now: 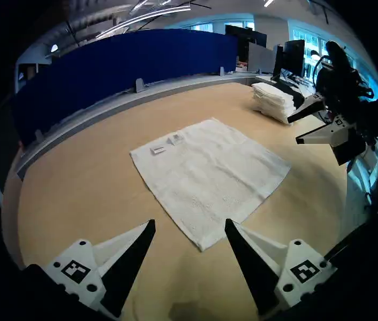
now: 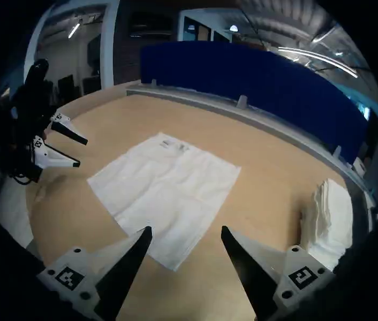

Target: Fold towel

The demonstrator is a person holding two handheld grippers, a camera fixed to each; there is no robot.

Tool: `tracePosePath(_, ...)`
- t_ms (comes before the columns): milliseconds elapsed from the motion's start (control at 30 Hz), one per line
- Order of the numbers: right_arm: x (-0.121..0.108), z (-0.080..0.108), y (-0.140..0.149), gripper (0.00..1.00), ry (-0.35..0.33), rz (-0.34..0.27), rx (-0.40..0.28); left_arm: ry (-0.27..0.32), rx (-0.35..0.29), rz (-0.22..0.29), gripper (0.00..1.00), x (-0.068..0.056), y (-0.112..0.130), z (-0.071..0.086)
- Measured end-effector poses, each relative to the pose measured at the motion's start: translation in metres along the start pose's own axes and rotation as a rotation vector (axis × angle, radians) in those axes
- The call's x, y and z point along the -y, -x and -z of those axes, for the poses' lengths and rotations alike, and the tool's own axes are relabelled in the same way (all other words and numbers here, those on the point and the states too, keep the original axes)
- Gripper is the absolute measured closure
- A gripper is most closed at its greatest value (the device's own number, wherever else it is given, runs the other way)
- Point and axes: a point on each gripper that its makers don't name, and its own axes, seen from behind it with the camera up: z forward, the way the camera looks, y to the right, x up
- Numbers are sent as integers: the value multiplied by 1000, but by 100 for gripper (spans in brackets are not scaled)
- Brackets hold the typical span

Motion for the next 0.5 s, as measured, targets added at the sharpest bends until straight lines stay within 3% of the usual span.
tracePosePath(200, 10, -14, 30, 0, -16, -8, 54, 22, 29, -4, 3, -6, 17, -14)
tracePosePath(500, 11, -21, 58, 0, -22, -28, 111, 49, 79, -5, 4, -10, 38, -22)
